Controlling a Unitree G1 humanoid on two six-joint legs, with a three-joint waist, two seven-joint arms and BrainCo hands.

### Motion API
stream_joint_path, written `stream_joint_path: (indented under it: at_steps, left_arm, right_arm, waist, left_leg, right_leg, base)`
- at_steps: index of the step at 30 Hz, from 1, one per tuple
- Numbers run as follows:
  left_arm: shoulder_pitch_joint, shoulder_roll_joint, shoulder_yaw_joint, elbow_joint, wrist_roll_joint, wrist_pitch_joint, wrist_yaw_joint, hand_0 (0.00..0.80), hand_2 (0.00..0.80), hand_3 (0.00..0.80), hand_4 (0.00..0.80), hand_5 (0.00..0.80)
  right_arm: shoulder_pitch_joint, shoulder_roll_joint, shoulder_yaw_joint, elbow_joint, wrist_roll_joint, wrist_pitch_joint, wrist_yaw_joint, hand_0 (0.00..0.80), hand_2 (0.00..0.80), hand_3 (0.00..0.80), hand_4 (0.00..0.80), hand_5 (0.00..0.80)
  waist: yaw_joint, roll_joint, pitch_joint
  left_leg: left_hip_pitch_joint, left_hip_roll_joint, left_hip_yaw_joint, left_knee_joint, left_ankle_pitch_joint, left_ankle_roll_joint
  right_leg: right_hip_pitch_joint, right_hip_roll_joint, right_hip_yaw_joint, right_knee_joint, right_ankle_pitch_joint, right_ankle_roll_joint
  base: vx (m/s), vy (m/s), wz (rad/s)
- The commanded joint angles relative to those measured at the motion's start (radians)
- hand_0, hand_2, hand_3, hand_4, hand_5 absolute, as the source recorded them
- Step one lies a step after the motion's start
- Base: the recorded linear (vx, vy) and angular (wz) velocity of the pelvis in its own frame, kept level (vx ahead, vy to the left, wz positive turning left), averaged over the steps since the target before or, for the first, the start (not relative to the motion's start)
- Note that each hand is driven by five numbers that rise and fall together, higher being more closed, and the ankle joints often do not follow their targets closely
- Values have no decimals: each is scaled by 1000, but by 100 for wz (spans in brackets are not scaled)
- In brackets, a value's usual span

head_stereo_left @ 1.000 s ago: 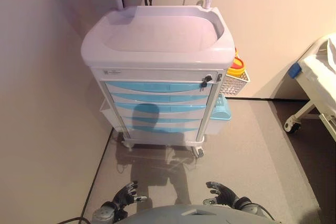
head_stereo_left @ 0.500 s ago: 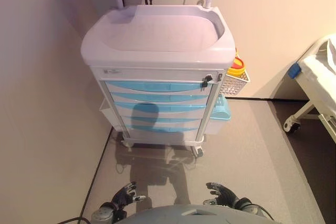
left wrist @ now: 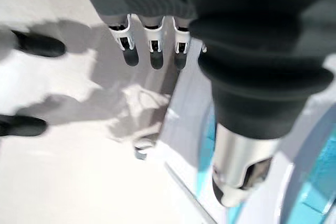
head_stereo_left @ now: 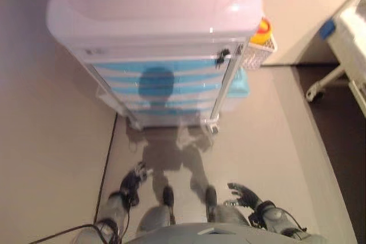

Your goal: Open the drawer and pick up the medicine

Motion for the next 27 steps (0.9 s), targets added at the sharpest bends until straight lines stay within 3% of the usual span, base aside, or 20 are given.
stream_joint_path:
  at_steps: [1, 10, 20, 27]
  left_arm:
    - [-52, -2, 42, -87, -110, -69, -15, 0, 0, 0, 0, 0]
    - [-208, 44, 33, -299, -472, -77, -104, 0, 0, 0, 0, 0]
    - [-437, 177, 119, -284, -729, -47, -196, 0, 0, 0, 0, 0]
    - [-596, 266, 131, -254, -809, -39, -191, 0, 0, 0, 0, 0]
  right_arm:
    - [-32, 13, 50, -76, 18, -46, -49, 0, 0, 0, 0, 0]
    - [-56, -13, 121, -160, 32, -27, -88, 0, 0, 0, 0, 0]
    - [-1, -16, 152, -204, 79, -73, -102, 0, 0, 0, 0, 0]
    - [28, -9, 187, -237, 78, -111, -137, 0, 0, 0, 0, 0]
  waist:
    - [-34, -62, 39]
    - [-64, -98, 101]
    - [-116, -159, 132]
    - [-148, -188, 138]
  left_leg:
    - [-158, -65, -10, 195, -99, 69]
    - [-349, -62, -12, 375, -158, 83]
    - [-406, -30, 31, 492, -239, 84]
    - [-416, -21, 54, 539, -278, 88]
  right_leg:
    - [-125, -17, 49, 82, 42, 32]
    - [-303, 14, 80, 217, 22, 23]
    - [-320, 27, 110, 206, 46, 25]
    - [-307, 27, 124, 172, 66, 29]
  base:
    - [-178, -3, -38]
    - [-90, 9, -15]
    - [-9, -33, -15]
    - [27, -40, -11]
